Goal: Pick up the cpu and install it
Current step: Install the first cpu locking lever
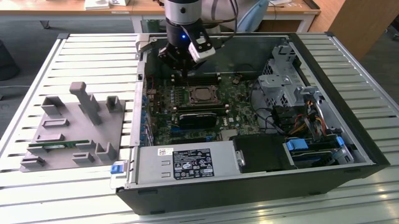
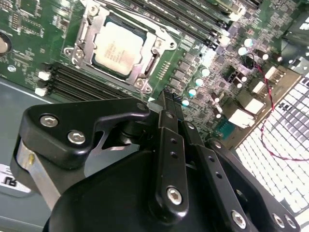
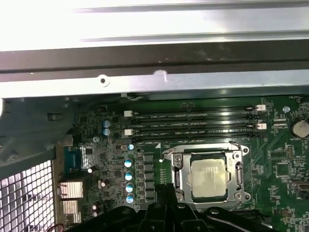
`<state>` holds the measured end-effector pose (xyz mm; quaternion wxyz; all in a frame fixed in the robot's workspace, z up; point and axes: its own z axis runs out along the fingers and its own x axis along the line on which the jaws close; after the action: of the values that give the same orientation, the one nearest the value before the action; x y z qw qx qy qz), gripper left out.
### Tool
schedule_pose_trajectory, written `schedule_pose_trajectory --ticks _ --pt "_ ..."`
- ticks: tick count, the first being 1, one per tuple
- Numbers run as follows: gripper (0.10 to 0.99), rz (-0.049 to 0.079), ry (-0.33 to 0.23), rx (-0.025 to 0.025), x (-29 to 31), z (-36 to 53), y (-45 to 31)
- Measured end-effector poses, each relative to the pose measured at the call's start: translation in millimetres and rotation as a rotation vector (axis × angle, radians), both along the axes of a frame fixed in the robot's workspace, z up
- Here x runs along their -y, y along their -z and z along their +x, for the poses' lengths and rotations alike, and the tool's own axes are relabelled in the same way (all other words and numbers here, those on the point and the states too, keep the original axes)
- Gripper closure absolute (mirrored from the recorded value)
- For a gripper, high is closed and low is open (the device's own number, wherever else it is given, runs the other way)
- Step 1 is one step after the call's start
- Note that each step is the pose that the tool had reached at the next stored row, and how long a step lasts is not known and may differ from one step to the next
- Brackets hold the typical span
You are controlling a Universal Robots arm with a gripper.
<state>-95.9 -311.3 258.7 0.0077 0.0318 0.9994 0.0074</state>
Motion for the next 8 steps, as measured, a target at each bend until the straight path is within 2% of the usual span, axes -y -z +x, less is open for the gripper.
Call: schedule_pose_trajectory --ticks 8 --pt "0.980 0.000 0.000 -0.0002 -7.0 -8.7 1.1"
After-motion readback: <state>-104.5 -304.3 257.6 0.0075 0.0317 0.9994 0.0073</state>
